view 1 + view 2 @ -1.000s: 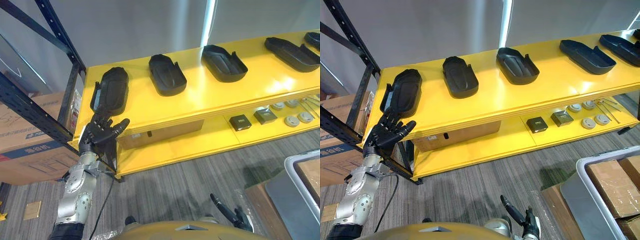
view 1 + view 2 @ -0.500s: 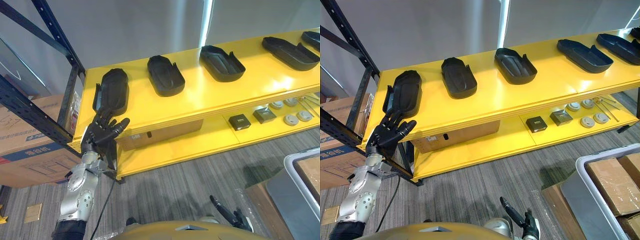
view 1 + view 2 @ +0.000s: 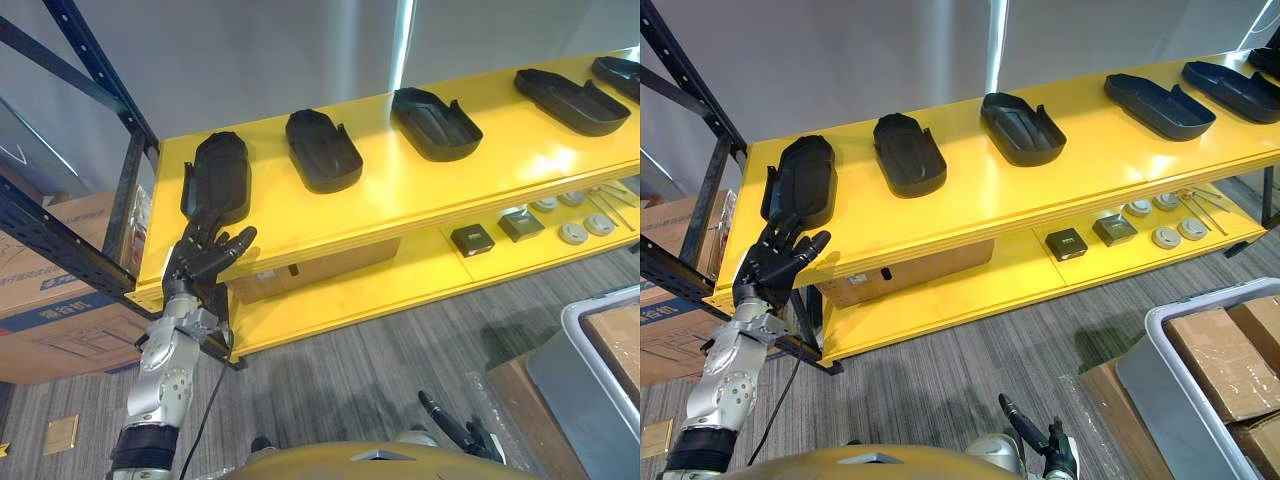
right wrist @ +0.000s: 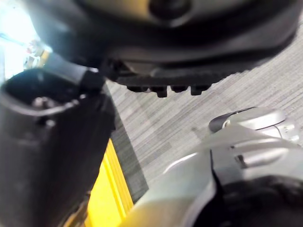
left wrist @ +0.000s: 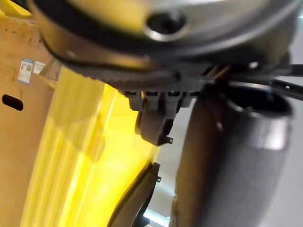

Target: Walk over and take three plastic housings, then place them on the shelf

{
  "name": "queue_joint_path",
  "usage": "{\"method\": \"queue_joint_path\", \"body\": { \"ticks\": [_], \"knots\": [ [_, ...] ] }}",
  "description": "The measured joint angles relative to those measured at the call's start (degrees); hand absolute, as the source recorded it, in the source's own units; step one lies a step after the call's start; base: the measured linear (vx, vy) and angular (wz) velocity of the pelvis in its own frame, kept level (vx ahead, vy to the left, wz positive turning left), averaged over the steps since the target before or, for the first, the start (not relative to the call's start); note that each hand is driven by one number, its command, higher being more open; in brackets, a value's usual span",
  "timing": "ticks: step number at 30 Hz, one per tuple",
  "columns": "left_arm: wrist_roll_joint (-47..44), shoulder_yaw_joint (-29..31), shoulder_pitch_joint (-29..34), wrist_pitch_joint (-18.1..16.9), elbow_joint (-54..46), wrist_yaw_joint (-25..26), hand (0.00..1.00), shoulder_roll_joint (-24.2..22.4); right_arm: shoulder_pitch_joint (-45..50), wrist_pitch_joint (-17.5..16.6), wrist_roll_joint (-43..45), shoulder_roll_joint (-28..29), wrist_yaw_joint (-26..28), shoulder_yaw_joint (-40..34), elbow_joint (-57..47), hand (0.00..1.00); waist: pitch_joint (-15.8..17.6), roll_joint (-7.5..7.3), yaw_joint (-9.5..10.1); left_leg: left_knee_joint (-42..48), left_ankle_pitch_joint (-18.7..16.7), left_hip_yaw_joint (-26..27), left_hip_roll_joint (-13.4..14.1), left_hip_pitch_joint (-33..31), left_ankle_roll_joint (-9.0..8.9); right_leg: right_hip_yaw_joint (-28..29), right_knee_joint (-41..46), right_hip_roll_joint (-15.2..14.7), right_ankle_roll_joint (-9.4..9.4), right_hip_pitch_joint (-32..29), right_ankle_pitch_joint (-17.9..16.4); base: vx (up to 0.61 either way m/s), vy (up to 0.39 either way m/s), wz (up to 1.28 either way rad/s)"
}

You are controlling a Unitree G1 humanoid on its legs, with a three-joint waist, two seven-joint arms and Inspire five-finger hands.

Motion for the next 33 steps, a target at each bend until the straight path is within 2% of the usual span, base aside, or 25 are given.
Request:
{"method": "queue_joint_path", "body": {
  "ticks": [10,15,17,19,22,29,33],
  "knots": [
    [0.66,-0.04,-0.82,-1.04,0.70,1.36,1.00,-0.15,0.04,-0.08,-0.11,0.03,0.02,0.13,-0.13,1.00,0.21,-0.32,-0.48,0.00,-0.04,-0.01,0.00,0.18,0.08,0.02,0.04,0.00,0.00,0.13,0.00,-0.01,-0.002,0.00],
    [14.04,-0.66,0.11,-4.11,-0.40,5.70,1.00,-1.47,0.21,-0.11,-1.17,0.26,-0.37,1.26,-1.14,1.00,0.61,-0.94,-0.49,-0.01,-0.03,-0.01,0.00,0.18,0.08,0.01,0.04,0.00,-0.05,0.15,-0.03,0.00,0.000,0.00],
    [14.48,-1.57,2.26,-4.80,-3.11,5.77,1.00,-2.63,0.24,-0.39,-1.12,0.45,-0.62,1.23,-1.65,1.00,0.67,-1.13,-0.50,-0.01,-0.04,-0.01,0.00,0.18,0.09,0.00,0.03,0.00,-0.18,0.14,-0.12,0.00,0.000,0.00],
    [16.18,-3.18,4.69,-5.94,-5.50,5.86,1.00,-3.89,0.15,-0.50,-1.10,0.47,-1.00,1.23,-1.91,1.00,0.63,-1.16,-0.31,-0.02,-0.04,-0.07,0.00,0.18,0.09,-0.11,0.03,0.00,-0.21,0.19,-0.16,0.00,0.000,0.00],
    [16.19,-6.21,6.91,-7.56,-7.06,5.97,1.00,-6.18,-0.12,-0.49,0.17,0.62,-1.08,1.31,-2.39,1.00,0.53,-1.03,1.05,-0.02,0.06,-0.83,0.01,0.25,0.17,-1.28,0.02,0.00,-0.28,0.92,-0.21,0.00,0.000,0.10],
    [13.17,-8.85,10.36,-12.19,-7.03,6.99,1.00,-6.91,-1.36,-0.43,1.30,0.63,-0.78,2.35,-2.25,1.00,-0.04,-1.68,1.90,-0.07,0.28,-1.99,0.01,0.88,0.21,-2.65,0.05,-0.02,-0.85,2.45,-0.55,-0.02,-0.014,0.09],
    [14.29,-11.19,10.79,-12.75,-6.96,6.77,1.00,-6.97,-2.27,-0.27,2.90,0.59,0.12,2.42,-0.33,1.00,-0.10,-2.16,2.54,-0.25,0.69,-3.23,0.02,0.70,0.24,-3.89,0.06,-0.03,-1.46,3.28,-0.93,-0.06,-0.017,0.14]
  ]
}}
